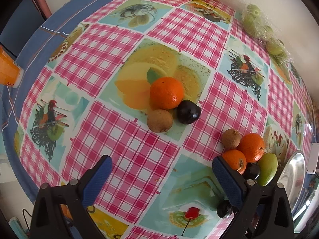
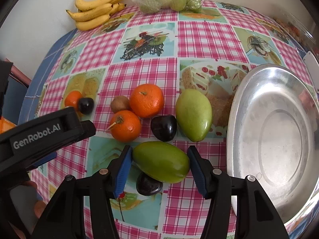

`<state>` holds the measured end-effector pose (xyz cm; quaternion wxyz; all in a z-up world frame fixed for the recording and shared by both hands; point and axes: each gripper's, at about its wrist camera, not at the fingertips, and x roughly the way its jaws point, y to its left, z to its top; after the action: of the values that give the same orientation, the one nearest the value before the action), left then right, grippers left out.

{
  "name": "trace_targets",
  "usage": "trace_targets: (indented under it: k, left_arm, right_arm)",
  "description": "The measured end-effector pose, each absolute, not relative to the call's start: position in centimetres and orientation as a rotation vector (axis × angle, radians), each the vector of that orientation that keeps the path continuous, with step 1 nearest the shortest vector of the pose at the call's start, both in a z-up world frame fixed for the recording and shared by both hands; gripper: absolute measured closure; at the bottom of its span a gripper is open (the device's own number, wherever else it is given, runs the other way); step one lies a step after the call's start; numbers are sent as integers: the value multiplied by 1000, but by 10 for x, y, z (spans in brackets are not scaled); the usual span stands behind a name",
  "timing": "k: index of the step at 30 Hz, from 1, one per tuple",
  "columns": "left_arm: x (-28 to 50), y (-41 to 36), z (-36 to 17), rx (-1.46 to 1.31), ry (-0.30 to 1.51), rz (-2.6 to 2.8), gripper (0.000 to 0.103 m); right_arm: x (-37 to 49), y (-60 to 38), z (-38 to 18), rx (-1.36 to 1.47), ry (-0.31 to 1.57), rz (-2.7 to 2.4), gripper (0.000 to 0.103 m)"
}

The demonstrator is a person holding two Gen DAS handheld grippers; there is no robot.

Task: Organize fruits
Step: 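Close the right tool on the green mango while the left tool approaches the black cherry, then lift the mango with the right tool while the left tool grasps the black cherry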

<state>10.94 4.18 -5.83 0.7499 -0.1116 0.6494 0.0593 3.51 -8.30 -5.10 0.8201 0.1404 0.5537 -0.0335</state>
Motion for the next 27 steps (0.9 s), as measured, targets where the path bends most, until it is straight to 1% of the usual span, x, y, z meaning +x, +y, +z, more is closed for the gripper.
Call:
trace_targets:
  k: [6, 10, 17, 27]
  left_arm:
    - [111, 40, -41, -248, 1390, 99, 2]
    - [109, 33, -30, -246, 1380, 61, 6]
    - [102, 13, -16, -205, 1375, -16, 6]
    - [74, -26, -28, -52, 1411, -151, 9]
  right_arm:
    - [25, -87, -34, 326, 1136, -56, 45]
    - [17, -95, -24, 342, 1115, -63, 45]
    - [2, -122, -8, 368, 1092, -105, 45]
    - [-34, -175, 4, 419, 1040, -244, 45]
